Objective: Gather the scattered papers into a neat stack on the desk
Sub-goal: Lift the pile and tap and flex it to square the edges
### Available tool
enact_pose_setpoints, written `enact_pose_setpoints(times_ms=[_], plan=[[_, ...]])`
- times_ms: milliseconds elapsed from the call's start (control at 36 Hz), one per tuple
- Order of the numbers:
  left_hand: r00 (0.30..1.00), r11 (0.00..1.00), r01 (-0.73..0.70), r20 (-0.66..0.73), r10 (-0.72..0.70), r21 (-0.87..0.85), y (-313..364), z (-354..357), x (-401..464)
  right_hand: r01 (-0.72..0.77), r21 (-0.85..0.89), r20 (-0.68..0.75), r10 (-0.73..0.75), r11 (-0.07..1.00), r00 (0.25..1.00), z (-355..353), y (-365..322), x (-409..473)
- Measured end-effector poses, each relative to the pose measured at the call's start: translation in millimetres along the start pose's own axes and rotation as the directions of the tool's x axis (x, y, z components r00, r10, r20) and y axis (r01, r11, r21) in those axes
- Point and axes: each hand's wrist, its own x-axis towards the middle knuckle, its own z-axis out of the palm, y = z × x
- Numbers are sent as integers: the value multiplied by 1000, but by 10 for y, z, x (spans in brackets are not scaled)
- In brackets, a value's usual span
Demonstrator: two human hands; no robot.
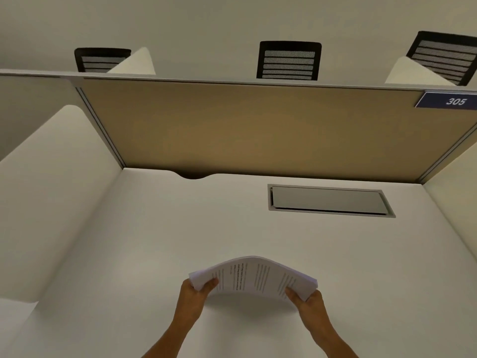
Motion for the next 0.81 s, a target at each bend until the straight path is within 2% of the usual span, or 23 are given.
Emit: enact_pose_setpoints(times_ms=[306, 444, 583, 806], plan=[[997, 996, -81, 9, 81, -23, -11, -18, 123, 60, 1, 10, -60, 998, 998, -15, -125, 45], [996, 999, -49, 75, 47, 22, -107, 9, 77, 9, 3, 19, -9, 1000, 1000, -22, -12, 20], [999, 999, -34, 30, 33, 4, -205, 14, 75, 8, 24, 15, -8, 1000, 1000, 4, -16, -24], [987, 986, -160, 42, 158, 48, -103, 17, 51, 34, 13, 8, -34, 999, 999, -19, -60, -11]])
